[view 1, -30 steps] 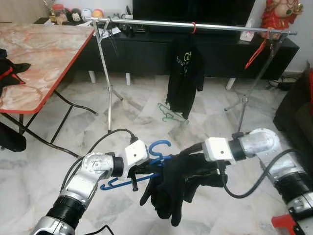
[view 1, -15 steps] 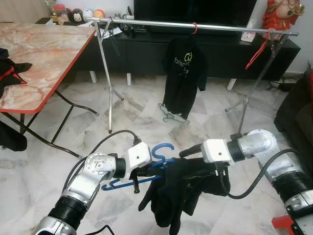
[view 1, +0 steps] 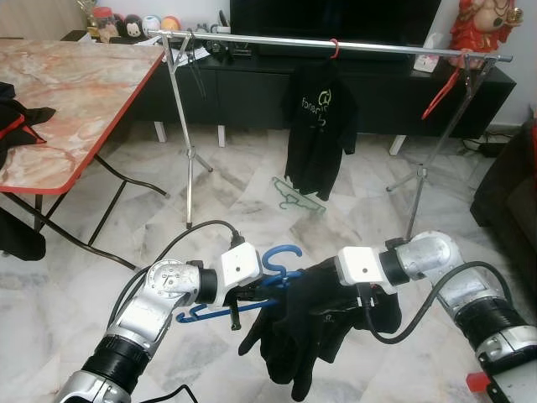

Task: Hang hanger

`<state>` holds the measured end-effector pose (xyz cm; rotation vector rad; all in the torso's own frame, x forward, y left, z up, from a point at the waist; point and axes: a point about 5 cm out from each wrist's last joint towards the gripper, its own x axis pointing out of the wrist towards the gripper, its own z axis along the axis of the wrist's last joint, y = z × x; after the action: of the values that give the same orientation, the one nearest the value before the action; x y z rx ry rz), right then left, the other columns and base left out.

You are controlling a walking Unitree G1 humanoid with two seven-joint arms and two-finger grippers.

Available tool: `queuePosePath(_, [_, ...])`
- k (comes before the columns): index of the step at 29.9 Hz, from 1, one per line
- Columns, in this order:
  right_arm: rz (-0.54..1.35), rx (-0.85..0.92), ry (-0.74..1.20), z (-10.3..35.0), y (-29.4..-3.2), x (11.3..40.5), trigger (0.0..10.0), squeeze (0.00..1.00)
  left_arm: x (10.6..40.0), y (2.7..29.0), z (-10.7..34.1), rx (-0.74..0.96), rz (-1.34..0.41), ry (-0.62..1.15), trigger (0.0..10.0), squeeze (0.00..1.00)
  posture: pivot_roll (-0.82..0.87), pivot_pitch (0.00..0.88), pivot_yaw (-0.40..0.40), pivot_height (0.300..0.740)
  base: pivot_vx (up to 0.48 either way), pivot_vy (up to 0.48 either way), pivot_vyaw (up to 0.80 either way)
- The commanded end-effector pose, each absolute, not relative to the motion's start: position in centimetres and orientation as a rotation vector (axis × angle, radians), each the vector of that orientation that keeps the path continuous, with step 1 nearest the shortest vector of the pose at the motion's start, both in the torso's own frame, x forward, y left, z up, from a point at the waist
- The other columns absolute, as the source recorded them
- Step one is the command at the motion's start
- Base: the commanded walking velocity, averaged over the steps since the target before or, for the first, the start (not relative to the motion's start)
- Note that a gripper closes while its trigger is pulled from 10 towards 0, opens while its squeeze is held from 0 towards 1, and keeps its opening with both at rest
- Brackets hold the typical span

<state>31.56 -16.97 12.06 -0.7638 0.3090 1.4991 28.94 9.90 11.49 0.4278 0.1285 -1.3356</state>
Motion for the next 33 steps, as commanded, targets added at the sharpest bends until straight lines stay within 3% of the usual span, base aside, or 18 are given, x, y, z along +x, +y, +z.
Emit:
queuePosePath(1, [1.505, -0.769, 0.305, 12.34, -16.77, 31.78, 0.2, 0.00, 29.26, 9.51, 12.84, 0.444, -1.343, 0.059, 10.0, 0.00, -0.03, 0.040, -0.078, 0.740, 0.000, 0.000, 0.00])
queuePosePath(33, [1.538, -0.732, 0.313, 12.01, -16.35, 31.72, 0.0, 0.00, 29.33, 9.14, 13.06, 0.459, -1.344, 0.025, 10.0, 0.00, -0.03, 0.052, -0.076, 0.740, 0.000, 0.000, 0.00])
